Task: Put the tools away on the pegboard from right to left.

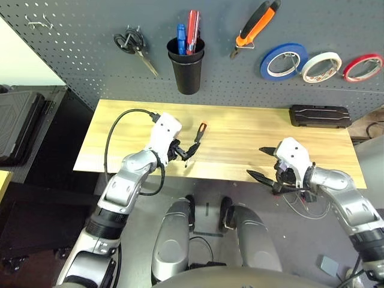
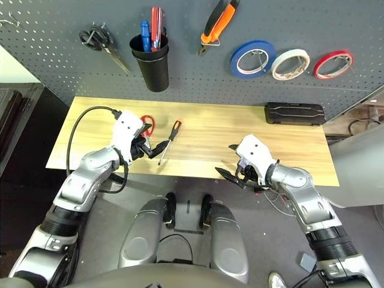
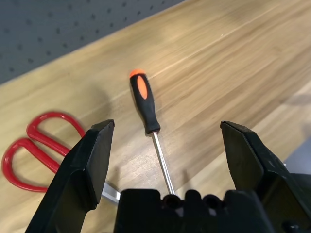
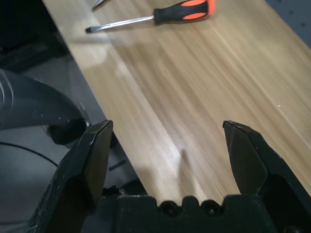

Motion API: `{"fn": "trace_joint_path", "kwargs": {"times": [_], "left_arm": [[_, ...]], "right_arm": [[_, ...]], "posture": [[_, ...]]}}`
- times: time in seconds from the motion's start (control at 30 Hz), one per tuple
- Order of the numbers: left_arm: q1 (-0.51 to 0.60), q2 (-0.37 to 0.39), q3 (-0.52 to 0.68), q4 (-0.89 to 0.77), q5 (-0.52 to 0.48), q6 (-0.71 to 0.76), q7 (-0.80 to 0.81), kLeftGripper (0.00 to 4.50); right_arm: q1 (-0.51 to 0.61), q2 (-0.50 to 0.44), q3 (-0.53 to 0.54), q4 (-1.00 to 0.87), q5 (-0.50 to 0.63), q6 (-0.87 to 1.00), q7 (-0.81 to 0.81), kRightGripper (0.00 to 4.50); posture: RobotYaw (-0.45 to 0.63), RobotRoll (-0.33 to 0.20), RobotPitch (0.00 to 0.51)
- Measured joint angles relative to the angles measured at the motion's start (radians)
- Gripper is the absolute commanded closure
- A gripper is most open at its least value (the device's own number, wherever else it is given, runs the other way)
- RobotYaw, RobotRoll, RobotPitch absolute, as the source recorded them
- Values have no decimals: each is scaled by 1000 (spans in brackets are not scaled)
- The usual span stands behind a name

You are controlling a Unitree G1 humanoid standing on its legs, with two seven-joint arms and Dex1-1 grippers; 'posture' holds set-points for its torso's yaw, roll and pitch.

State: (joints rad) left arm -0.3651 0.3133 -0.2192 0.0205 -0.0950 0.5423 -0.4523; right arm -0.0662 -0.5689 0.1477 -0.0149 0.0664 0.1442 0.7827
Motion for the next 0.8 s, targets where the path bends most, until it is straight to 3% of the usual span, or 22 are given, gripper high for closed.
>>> {"fn": "trace_joint_path", "kwargs": {"times": [0.37, 0.8], "left_arm": [[-167, -140, 4, 277, 63, 38, 99, 0], [-314, -220, 15, 608, 106, -28, 161, 0]], "right_arm": [[-5, 55, 44, 86, -71, -63, -47, 11], [-11, 81, 49, 135, -112, -66, -120, 11]], "posture": [[129, 0, 344], [80, 0, 363]]}}
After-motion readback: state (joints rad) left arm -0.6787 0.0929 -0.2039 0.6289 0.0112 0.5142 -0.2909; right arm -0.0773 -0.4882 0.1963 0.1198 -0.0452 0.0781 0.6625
